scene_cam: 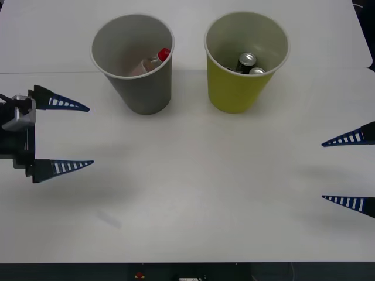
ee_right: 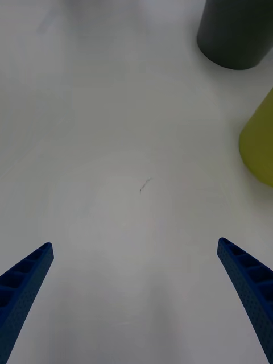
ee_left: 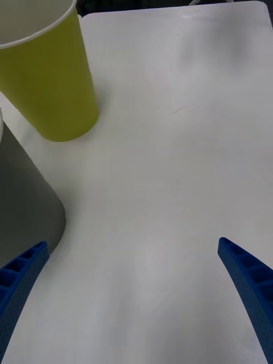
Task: Put the can into the green bin and the plastic bottle into the gray bin
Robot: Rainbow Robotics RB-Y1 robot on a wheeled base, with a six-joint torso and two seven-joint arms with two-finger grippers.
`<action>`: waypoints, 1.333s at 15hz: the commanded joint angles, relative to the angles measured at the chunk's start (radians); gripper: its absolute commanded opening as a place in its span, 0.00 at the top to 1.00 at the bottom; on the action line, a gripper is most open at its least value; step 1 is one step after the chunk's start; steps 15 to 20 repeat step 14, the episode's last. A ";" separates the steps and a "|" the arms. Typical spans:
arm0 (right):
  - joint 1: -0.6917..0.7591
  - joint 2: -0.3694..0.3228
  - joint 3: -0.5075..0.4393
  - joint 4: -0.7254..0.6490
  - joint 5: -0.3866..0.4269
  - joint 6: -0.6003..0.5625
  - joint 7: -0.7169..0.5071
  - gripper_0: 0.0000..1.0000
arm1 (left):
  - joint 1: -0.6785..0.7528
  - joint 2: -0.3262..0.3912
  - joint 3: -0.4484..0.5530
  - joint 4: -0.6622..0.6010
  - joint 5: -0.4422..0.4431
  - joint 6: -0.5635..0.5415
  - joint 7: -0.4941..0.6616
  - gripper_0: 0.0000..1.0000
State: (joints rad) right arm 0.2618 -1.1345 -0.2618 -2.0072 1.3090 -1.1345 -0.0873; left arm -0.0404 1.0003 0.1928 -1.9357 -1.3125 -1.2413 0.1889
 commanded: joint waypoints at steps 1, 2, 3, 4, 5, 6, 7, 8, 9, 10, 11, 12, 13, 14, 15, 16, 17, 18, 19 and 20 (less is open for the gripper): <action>0.000 0.000 0.000 0.000 0.000 0.000 0.000 0.00 | 0.062 0.000 0.043 0.001 0.015 -0.035 -0.032 0.00; 0.000 0.000 0.000 0.000 0.000 0.000 0.000 0.00 | 0.089 0.000 0.057 0.000 0.027 -0.043 -0.046 0.00; 0.000 0.000 0.000 0.000 0.000 0.000 0.000 0.00 | 0.111 0.000 0.065 0.001 0.033 -0.043 -0.077 0.00; 0.000 0.000 0.000 0.000 0.000 0.000 0.000 0.00 | 0.132 0.000 0.070 0.006 0.039 -0.043 -0.097 0.00; 0.000 0.000 0.000 0.000 0.000 0.000 0.000 0.00 | 0.143 0.000 0.073 0.011 0.044 -0.049 -0.100 0.00; 0.000 0.000 0.000 0.000 0.000 0.000 0.000 0.00 | 0.152 0.000 0.076 0.014 0.050 -0.058 -0.105 0.00; 0.000 0.000 0.000 0.000 0.000 0.000 0.000 0.00 | 0.163 0.000 0.080 0.014 0.056 -0.066 -0.109 0.00; 0.000 0.000 0.000 0.000 0.000 0.000 0.000 0.00 | 0.166 0.000 0.085 0.014 0.058 -0.075 -0.111 0.00; 0.000 0.000 0.000 0.000 0.000 0.000 0.000 0.00 | 0.171 0.000 0.091 0.015 0.056 -0.086 -0.111 0.00; 0.000 0.000 0.000 0.000 0.000 0.000 0.000 0.00 | 0.174 0.000 0.096 0.020 0.056 -0.086 -0.112 0.00; 0.000 0.000 0.000 0.000 0.000 0.000 0.000 0.00 | 0.174 0.000 0.096 0.023 0.056 -0.086 -0.112 0.00; 0.000 0.000 0.000 0.000 0.000 0.000 0.000 0.00 | 0.174 0.000 0.099 0.023 0.056 -0.086 -0.112 0.00; 0.000 0.000 0.000 0.000 0.000 0.000 0.000 0.00 | 0.174 0.000 0.099 0.023 0.056 -0.086 -0.112 0.00; 0.000 0.000 0.000 0.000 0.000 0.000 0.000 0.00 | 0.174 0.000 0.099 0.023 0.056 -0.086 -0.112 0.00; 0.000 0.000 0.000 0.000 0.000 0.000 0.000 0.00 | 0.174 0.000 0.099 0.023 0.056 -0.086 -0.112 0.00; 0.000 0.000 0.000 0.000 0.000 0.000 0.000 0.00 | 0.174 0.000 0.099 0.023 0.056 -0.086 -0.112 0.00; 0.000 0.000 0.000 0.000 0.000 0.000 0.000 0.00 | 0.174 0.000 0.099 0.023 0.056 -0.086 -0.112 0.00; 0.000 0.000 0.000 0.000 0.000 0.000 0.000 0.00 | 0.174 0.000 0.099 0.023 0.056 -0.086 -0.112 0.00; 0.000 0.000 0.000 0.000 0.000 0.000 0.000 0.00 | 0.174 0.000 0.099 0.023 0.056 -0.086 -0.112 0.00; 0.000 0.000 0.000 0.000 0.000 0.000 0.000 0.00 | 0.174 0.000 0.099 0.023 0.056 -0.086 -0.112 0.00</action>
